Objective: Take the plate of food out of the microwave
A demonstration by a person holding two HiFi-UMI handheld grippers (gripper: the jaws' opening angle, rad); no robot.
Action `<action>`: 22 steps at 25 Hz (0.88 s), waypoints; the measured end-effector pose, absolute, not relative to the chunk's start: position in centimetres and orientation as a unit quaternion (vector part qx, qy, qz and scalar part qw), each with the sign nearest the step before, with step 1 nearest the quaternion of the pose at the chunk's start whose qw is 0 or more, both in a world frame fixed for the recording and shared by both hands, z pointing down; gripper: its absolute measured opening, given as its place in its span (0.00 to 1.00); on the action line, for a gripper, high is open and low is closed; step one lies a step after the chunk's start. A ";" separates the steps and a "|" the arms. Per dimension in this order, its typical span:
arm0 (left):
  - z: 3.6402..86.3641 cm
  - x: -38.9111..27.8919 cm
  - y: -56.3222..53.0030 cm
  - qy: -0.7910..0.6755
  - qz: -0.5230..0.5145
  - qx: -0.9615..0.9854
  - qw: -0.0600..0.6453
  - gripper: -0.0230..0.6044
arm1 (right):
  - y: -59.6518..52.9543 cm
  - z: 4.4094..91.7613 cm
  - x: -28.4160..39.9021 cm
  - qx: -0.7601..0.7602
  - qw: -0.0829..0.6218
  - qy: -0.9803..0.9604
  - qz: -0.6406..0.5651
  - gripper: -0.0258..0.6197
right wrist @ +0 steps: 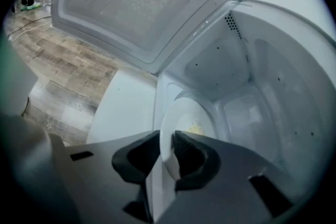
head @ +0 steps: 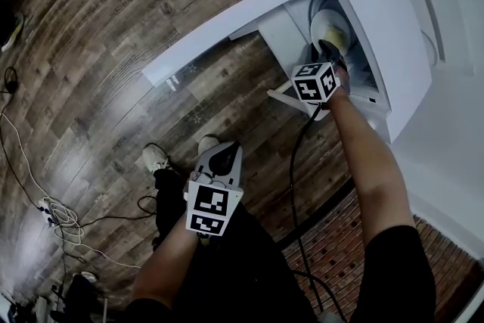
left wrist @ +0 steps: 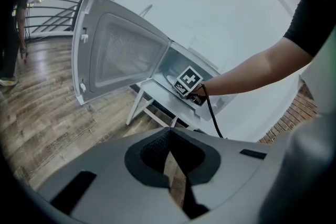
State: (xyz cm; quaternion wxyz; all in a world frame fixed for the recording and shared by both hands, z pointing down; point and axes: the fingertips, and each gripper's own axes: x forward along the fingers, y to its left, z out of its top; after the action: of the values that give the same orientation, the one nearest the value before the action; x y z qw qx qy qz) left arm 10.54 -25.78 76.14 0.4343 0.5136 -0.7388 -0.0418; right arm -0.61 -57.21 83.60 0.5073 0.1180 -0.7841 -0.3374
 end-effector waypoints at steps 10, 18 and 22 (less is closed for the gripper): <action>75.7 11.5 -25.5 -0.731 -0.040 0.525 0.434 0.02 | -55.6 82.5 0.5 0.117 0.490 -0.710 -0.492 0.10; 74.8 11.9 -23.9 -0.717 -0.030 0.545 0.433 0.02 | -54.5 80.4 1.0 0.146 0.474 -0.667 -0.556 0.08; 72.6 10.4 -22.6 -0.728 -0.039 0.551 0.406 0.02 | -52.2 78.9 1.3 0.148 0.455 -0.672 -0.565 0.08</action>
State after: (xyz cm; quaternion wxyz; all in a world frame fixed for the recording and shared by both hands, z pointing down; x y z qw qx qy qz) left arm 10.43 -22.59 72.64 0.4058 0.5514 -0.7278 -0.0385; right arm 1.31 -52.18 78.88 0.4555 0.1480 -0.6722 -0.5647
